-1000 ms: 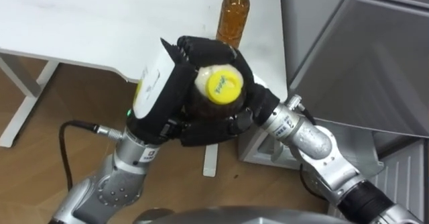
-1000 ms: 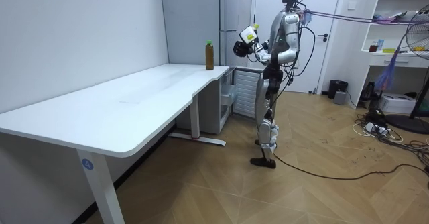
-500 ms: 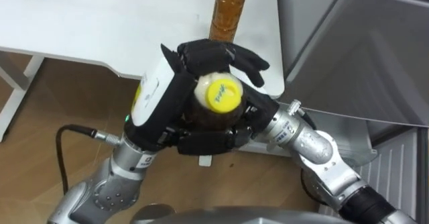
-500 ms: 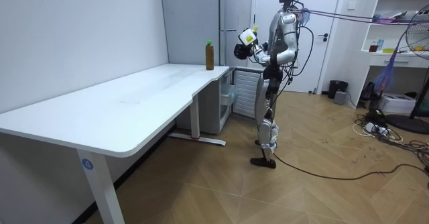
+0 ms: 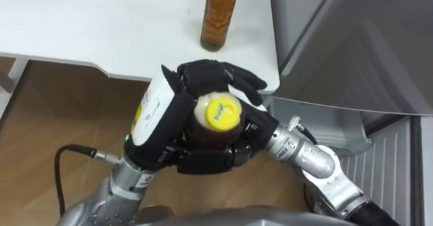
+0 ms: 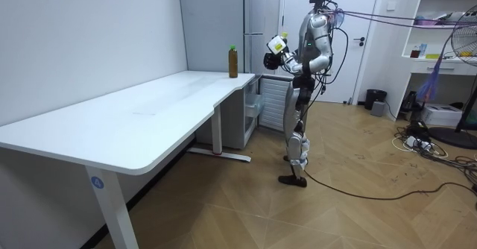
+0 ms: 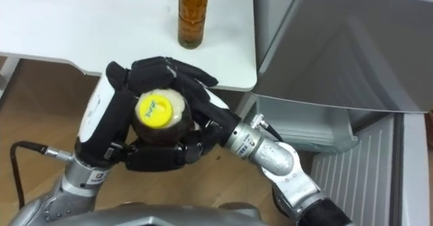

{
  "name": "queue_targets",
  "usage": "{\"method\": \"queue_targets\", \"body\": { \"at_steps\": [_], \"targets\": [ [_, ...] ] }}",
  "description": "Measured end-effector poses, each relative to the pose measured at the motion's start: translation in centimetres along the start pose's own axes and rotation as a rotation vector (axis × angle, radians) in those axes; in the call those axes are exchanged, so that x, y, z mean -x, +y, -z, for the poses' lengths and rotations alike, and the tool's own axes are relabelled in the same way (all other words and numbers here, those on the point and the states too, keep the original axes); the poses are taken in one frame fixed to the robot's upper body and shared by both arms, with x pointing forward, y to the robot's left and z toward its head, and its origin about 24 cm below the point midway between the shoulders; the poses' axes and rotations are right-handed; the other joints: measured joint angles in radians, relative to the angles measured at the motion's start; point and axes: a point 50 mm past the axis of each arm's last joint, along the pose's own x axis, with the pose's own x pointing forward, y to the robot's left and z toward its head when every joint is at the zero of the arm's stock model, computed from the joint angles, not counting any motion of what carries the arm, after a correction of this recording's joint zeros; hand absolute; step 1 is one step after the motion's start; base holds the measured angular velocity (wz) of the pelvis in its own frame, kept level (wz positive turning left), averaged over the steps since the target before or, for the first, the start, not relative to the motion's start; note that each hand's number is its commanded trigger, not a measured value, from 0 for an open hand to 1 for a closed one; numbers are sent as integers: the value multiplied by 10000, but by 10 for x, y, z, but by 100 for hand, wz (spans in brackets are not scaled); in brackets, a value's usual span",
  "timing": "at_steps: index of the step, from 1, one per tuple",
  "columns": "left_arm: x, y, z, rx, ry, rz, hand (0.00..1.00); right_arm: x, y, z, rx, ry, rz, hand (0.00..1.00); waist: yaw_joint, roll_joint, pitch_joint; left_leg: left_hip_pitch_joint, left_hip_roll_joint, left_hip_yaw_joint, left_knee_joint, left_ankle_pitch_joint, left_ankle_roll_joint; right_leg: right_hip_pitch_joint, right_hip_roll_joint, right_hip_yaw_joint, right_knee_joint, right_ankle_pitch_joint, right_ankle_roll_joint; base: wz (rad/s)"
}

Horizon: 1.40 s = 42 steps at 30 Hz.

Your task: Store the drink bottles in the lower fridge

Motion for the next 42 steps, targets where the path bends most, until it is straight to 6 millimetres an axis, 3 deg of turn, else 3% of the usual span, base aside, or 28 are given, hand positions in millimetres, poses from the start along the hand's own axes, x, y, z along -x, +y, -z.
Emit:
{"method": "queue_targets", "body": {
  "at_steps": [2,12,14,20,25,27,30,32,35,42],
  "targets": [
    [6,-1,-2,-95,139,-72,0,0,3,1,94,47,-107,100,-192,-116,53,-30,-3,33,24,0,0,3,4,104,73,-27,-2,-6],
    [25,-4,-10,-545,262,-1,0,2,18,6,293,16,-347,100,-469,-309,149,-142,-4,71,62,-3,11,-318,52,462,410,-166,-47,0],
    [33,-7,-10,-607,426,-91,0,5,23,11,446,118,-353,100,-705,-451,213,-143,5,70,71,-3,9,-322,66,492,428,-180,-61,0],
    [48,-13,-16,-713,671,103,0,16,38,18,433,270,-238,100,-891,-767,335,-90,40,271,19,-6,7,-394,93,805,629,-249,-72,-9],
    [58,-21,-23,-910,922,-15,0,23,44,24,819,193,-298,100,-978,-924,391,-30,79,367,41,-25,-25,-595,132,1026,853,-448,-66,-6],
    [62,-23,-26,-864,1138,-16,0,25,46,25,860,175,-270,100,-984,-959,408,5,92,394,39,-37,-45,-611,137,1063,973,-503,-120,-5],
    [66,-27,-26,-761,1432,-203,0,27,51,30,779,213,-175,100,-1116,-1015,435,10,119,383,62,-44,-68,-649,161,1060,1087,-631,-27,0],
    [69,-28,-27,-753,1728,-382,0,25,55,33,693,189,-13,100,-1198,-1173,513,13,129,352,63,-35,-108,-684,168,1041,1211,-710,-56,2],
    [70,-29,-27,-781,1853,-408,0,26,54,34,747,191,-25,100,-1227,-1282,563,-55,142,347,54,-23,-138,-785,173,1038,1316,-753,-88,0],
    [70,-29,-28,-807,1888,-420,0,26,54,34,751,176,-35,100,-1231,-1324,574,-147,182,325,-1,-13,-164,-825,224,1055,1308,-681,-241,1]
  ]
}}
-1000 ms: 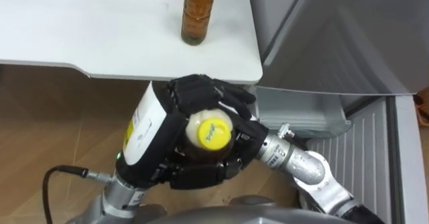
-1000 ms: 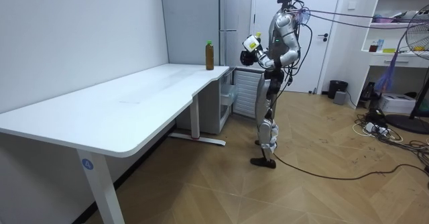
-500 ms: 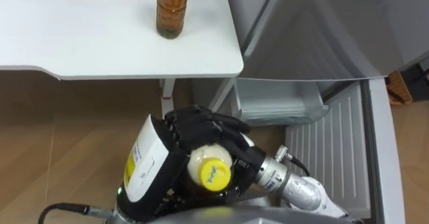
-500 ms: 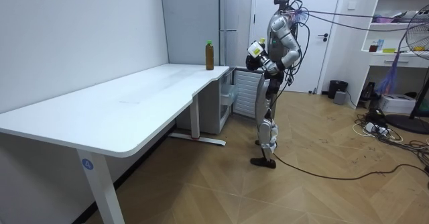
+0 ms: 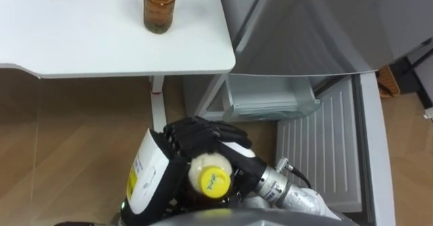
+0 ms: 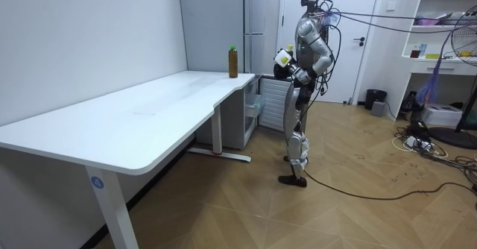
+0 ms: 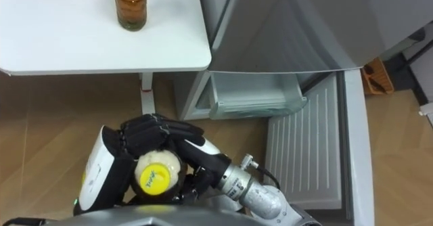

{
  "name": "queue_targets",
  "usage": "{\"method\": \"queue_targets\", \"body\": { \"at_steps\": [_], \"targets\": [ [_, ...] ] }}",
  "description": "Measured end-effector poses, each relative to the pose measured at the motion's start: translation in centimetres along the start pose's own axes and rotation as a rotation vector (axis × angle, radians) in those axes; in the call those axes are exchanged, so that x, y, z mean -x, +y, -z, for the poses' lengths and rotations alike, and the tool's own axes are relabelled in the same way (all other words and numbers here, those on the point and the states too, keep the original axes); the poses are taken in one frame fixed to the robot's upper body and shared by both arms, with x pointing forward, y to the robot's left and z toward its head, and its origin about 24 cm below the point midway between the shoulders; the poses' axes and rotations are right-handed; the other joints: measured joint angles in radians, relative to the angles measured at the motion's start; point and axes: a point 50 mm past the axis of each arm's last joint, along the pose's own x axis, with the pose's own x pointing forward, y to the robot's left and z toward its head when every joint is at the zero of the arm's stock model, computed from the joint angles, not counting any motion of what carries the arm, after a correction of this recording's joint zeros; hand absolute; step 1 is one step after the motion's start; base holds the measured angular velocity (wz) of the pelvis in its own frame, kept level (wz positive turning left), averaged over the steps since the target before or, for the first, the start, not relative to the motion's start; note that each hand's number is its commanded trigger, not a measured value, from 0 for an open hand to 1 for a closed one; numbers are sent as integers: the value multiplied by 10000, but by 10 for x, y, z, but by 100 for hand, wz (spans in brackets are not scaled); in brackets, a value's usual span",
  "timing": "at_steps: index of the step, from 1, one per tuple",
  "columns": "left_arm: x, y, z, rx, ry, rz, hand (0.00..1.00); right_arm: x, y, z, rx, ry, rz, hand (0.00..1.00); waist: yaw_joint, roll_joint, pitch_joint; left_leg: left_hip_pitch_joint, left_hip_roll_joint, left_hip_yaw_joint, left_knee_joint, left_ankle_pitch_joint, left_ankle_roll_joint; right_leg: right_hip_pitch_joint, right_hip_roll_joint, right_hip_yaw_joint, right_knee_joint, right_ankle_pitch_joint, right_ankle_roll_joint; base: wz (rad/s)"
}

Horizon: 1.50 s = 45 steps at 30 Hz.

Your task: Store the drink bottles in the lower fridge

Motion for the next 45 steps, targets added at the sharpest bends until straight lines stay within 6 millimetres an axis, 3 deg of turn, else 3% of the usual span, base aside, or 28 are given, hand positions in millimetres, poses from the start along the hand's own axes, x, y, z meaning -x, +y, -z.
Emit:
{"method": "queue_targets", "body": {
  "at_steps": [3,7,10,12,14,16,19,21,22,23,24,25,26,27,28,29,31,34,39,45],
  "targets": [
    [0,-1,0,28,29,-17,0,0,0,0,1,3,-21,100,-92,-24,12,16,11,-30,-3,-9,-14,10,33,57,-16,7,-13,0],
    [2,-2,-1,296,368,8,0,1,2,1,-127,134,-172,100,-475,-58,74,114,0,15,8,-35,-27,94,58,284,-87,-34,-10,-3],
    [5,-4,-2,915,1076,9,0,4,6,4,-678,507,-322,100,-662,57,162,213,-11,14,20,-82,-16,160,78,363,-175,-17,-32,-6],
    [7,-7,-3,1500,1584,40,0,7,9,4,-1097,811,-483,100,-669,190,266,263,-24,44,-3,-89,-2,194,68,417,-183,-10,-39,-6],
    [8,-9,-2,2165,2112,190,0,12,11,4,-1537,1243,-730,100,-632,462,467,305,-25,119,-2,-102,21,214,57,489,-200,-1,-36,-8],
    [9,-10,-1,2812,2504,218,0,15,10,2,-1903,1547,-897,100,-626,731,554,301,-29,216,-14,-101,28,211,20,488,-204,0,-33,-4],
    [5,-10,0,3828,2736,154,0,16,4,-3,-2282,1765,-1419,100,-525,1230,523,281,-22,458,-15,-83,57,149,-15,557,-225,14,-9,-5],
    [-3,-7,6,4254,2452,505,0,17,1,-5,-2540,1852,-1627,100,-305,1536,428,240,28,770,-24,-69,80,121,-29,559,-237,14,-8,-2],
    [-12,-5,12,4620,2267,772,30,16,-3,-6,-2793,1908,-1566,100,-62,1766,280,165,103,1079,-22,-67,84,43,-21,590,-264,29,-7,-8],
    [-23,-5,19,5020,2108,1041,40,14,-9,-6,-2973,1960,-1475,100,146,2032,38,14,133,1159,-31,-57,100,-58,-10,566,-371,103,-13,-4],
    [-30,-5,23,5272,2058,1132,73,12,-15,-6,-3053,1961,-1431,100,301,2169,-110,-75,135,1159,-37,-44,118,-111,-12,536,-420,138,-3,0],
    [-48,-5,32,5759,1899,1359,100,9,-27,-5,-3301,1943,-1279,100,586,2445,-347,-177,150,1225,-99,-14,150,-217,-12,547,-538,244,14,-8],
    [-69,-4,41,6207,1670,1520,100,3,-42,-6,-3479,1819,-1053,100,899,2690,-560,-242,164,1305,-190,39,175,-265,-12,569,-716,376,30,-10],
    [-79,-4,45,6454,1572,1560,100,-1,-49,-7,-3539,1737,-939,100,1046,2816,-680,-308,164,1305,-237,63,186,-283,-10,563,-806,432,49,-5],
    [-96,-4,52,6910,1516,1545,100,-8,-60,-8,-3704,1630,-669,100,1239,2961,-978,-426,163,1305,-321,127,198,-362,-12,541,-940,515,68,5],
    [-110,-3,58,7278,1573,1553,100,-15,-68,-9,-3855,1556,-399,100,1416,3011,-1169,-432,163,1305,-361,158,200,-357,-13,510,-990,553,59,6],
    [-124,-5,63,7835,1840,1620,100,-21,-75,-8,-4176,1568,-54,100,1635,2997,-1308,-414,172,1368,-347,157,200,-267,-13,460,-1079,561,47,11],
    [-131,-11,69,8539,2610,1656,100,-23,-77,-5,-4633,1888,195,100,1735,2955,-1323,-377,172,1501,-340,150,209,-154,-33,325,-1112,559,49,13],
    [-131,-19,76,9134,3766,1770,100,-21,-75,1,-5288,2594,338,100,1736,3047,-1254,-447,207,1519,-358,129,196,-219,-21,189,-1115,557,50,1],
    [-146,-12,73,9322,3675,1866,100,-27,-83,-10,-5238,2457,594,100,1736,3071,-1261,-616,231,1585,-325,128,192,-393,-8,183,-1102,545,56,-2]
  ]
}}
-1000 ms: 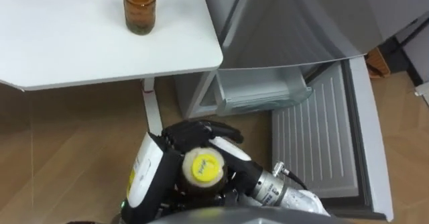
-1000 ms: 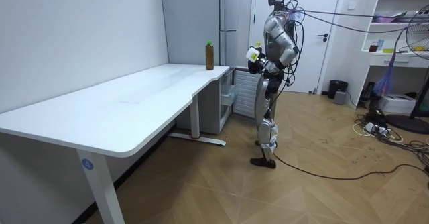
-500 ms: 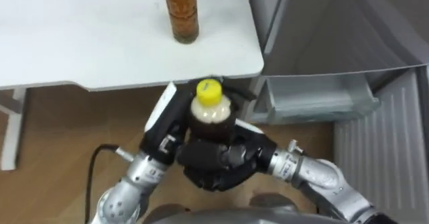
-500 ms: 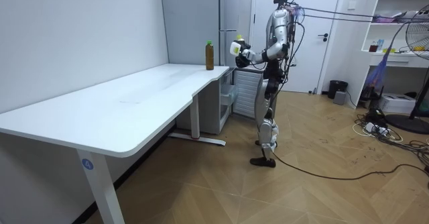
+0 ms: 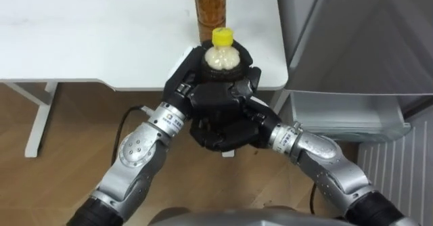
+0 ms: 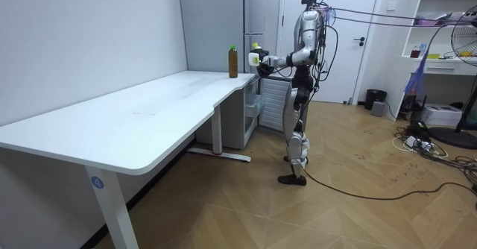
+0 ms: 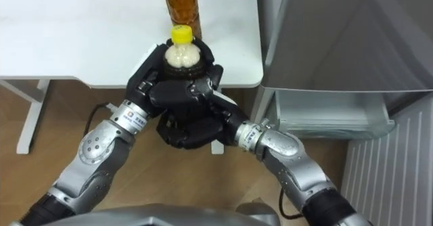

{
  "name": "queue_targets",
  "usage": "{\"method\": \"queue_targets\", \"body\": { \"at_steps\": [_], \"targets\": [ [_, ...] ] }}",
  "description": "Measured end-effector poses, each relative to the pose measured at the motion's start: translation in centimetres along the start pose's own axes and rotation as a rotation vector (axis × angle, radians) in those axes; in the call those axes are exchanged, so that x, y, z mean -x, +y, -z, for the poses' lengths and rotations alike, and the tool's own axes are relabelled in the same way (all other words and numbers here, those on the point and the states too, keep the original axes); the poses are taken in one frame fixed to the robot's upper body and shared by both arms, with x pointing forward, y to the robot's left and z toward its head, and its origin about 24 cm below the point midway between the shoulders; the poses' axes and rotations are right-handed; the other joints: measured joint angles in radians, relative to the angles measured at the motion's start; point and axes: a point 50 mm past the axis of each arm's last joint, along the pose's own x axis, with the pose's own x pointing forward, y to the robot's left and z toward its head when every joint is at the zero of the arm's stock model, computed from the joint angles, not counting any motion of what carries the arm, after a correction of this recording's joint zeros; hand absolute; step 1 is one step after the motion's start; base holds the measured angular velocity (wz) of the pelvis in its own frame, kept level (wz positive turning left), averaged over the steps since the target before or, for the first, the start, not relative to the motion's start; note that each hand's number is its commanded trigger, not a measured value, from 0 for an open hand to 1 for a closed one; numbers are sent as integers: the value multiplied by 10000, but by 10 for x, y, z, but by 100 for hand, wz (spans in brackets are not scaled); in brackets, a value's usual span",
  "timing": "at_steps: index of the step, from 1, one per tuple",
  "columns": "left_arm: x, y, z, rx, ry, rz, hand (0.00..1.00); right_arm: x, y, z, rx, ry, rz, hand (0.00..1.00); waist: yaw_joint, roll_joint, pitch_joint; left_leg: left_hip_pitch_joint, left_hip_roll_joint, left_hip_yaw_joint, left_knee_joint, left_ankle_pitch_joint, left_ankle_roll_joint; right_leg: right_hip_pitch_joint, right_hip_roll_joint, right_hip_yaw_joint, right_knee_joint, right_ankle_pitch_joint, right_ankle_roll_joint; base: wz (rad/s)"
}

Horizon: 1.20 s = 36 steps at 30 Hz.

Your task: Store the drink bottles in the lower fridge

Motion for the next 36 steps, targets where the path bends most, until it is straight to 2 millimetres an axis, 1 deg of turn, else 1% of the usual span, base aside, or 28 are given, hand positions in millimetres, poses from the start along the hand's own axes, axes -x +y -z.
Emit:
{"method": "queue_targets", "body": {
  "at_steps": [3,5,7,10,19,26,33,36],
  "targets": [
    [-7,1,-6,-118,-95,145,100,-1,-2,-6,134,-208,150,100,64,-4,-4,27,7,65,-2,0,0,32,-3,-6,0,0,1,0],
    [-9,1,-8,-162,-46,238,100,-1,-3,-7,144,-254,248,100,113,-3,-4,23,35,216,-3,0,0,35,-5,-32,-1,-1,1,0],
    [-10,1,-8,-152,-22,244,100,-1,-3,-7,142,-256,274,100,118,-1,-4,18,47,309,-3,1,1,38,-14,-74,-2,-2,2,2],
    [-10,1,-8,-95,21,244,100,-1,-3,-7,131,-255,289,100,154,0,-4,12,47,329,-9,0,1,40,-22,-113,-2,-3,3,3],
    [-11,0,-7,53,103,181,100,-1,-4,-7,53,-207,312,100,169,0,-6,19,56,394,-20,1,3,25,-28,-112,0,-3,4,0],
    [-12,1,-8,117,17,205,100,-1,-4,-9,97,-276,364,100,179,-8,-13,24,85,591,8,3,6,32,-42,-110,19,-3,3,0],
    [-12,2,-8,401,81,141,100,-2,-4,-10,70,-185,478,100,179,-4,-23,25,97,655,12,3,6,34,-42,-110,23,-3,4,0],
    [-12,2,-8,412,83,153,100,-2,-4,-10,69,-186,480,100,179,-1,-24,26,120,802,13,4,7,38,-47,-110,24,-3,4,0]
  ]
}}
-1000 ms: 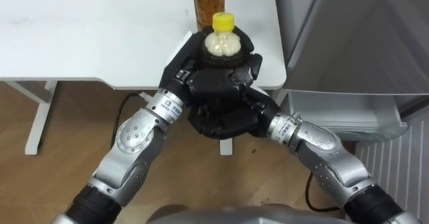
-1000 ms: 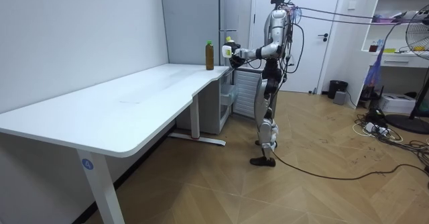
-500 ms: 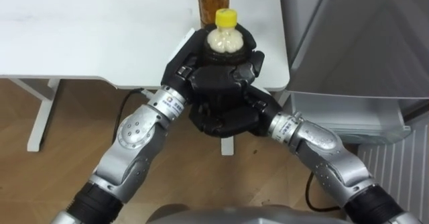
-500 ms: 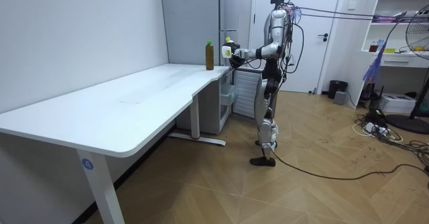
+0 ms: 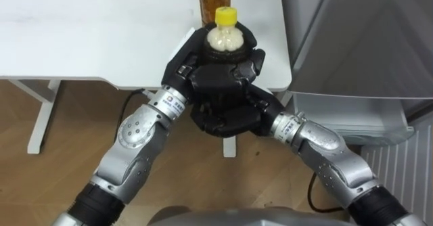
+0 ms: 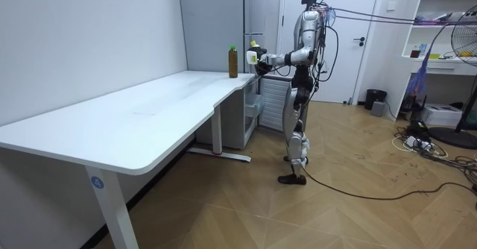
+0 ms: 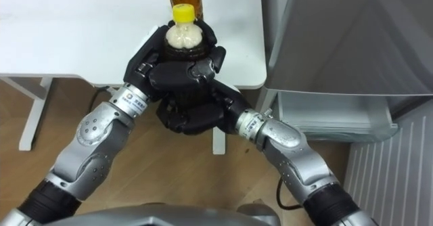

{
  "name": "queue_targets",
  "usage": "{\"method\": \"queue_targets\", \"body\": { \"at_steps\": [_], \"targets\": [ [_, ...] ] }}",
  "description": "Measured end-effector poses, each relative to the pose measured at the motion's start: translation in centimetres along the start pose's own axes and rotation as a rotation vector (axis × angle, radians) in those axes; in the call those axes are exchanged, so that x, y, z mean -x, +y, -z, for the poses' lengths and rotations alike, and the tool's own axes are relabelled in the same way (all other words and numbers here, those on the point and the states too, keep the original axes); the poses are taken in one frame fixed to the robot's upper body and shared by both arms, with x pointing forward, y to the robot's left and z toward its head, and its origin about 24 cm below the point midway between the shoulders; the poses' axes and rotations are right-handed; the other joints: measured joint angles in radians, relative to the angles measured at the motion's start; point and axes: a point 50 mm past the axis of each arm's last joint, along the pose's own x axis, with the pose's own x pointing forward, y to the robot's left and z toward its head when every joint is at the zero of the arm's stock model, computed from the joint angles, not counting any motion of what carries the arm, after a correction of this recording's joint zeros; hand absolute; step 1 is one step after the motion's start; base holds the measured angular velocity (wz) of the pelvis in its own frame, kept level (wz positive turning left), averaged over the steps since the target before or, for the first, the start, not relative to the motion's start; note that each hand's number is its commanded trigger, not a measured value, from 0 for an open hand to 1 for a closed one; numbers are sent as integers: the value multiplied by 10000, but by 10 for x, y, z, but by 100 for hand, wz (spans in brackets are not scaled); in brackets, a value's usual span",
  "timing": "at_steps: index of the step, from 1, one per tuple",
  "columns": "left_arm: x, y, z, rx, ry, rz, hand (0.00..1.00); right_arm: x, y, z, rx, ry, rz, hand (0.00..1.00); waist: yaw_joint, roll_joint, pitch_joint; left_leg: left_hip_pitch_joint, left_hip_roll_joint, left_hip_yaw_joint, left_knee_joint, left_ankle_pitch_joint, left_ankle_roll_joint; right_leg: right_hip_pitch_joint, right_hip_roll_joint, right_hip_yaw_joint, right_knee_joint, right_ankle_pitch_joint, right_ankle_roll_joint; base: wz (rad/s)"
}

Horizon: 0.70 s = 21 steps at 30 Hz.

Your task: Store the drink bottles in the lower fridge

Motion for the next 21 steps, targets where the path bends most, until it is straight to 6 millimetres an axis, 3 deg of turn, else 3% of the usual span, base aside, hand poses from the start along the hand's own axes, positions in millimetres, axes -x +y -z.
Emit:
{"method": "queue_targets", "body": {
  "at_steps": [10,21],
  "targets": [
    [0,0,0,48,19,5,100,0,0,0,-3,5,16,100,-16,9,-3,66,21,77,5,0,0,142,0,-34,12,0,0,0],
    [-1,1,1,199,208,-29,100,0,0,1,-73,131,68,100,-13,137,-66,91,23,76,-1,-1,1,165,0,-56,16,1,-1,0]
  ]
}}
